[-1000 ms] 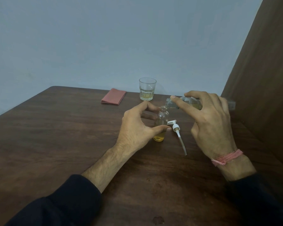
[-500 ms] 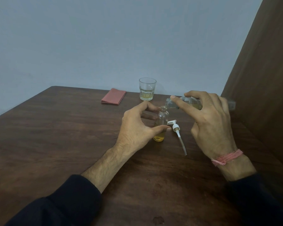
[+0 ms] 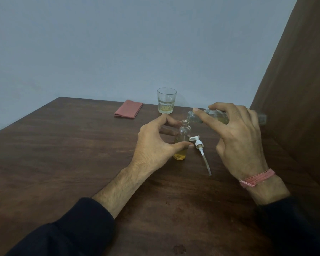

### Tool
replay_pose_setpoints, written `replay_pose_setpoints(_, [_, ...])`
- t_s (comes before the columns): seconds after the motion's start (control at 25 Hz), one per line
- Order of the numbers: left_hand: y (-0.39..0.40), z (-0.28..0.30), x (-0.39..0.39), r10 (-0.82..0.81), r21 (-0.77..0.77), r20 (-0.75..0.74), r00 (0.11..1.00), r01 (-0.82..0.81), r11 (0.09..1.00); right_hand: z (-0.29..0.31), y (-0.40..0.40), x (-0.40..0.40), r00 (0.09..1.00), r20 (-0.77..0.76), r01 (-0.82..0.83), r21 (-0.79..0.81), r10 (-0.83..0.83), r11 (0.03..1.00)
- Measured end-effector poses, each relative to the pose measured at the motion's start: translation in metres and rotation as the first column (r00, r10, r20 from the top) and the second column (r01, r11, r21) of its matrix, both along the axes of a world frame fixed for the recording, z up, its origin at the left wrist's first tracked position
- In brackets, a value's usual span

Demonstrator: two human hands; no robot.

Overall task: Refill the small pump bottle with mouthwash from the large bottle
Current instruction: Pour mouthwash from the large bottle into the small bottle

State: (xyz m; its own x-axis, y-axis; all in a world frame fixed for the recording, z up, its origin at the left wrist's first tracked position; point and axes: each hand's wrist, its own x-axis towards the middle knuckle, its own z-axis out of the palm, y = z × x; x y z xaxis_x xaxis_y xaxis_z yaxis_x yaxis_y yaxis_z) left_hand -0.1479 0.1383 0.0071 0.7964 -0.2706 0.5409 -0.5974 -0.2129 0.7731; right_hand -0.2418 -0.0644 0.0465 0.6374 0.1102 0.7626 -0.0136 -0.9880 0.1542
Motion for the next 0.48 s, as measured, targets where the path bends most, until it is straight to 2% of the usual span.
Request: replay_pose_setpoints(0.48, [0.0, -0.0005, 0.0001, 0.008, 0.007, -0.011, 1.0, -0.008, 1.0, 0.0004, 0.0005, -0.0011, 1.0, 0.001, 0.003, 0.002, -0.003, 1.0])
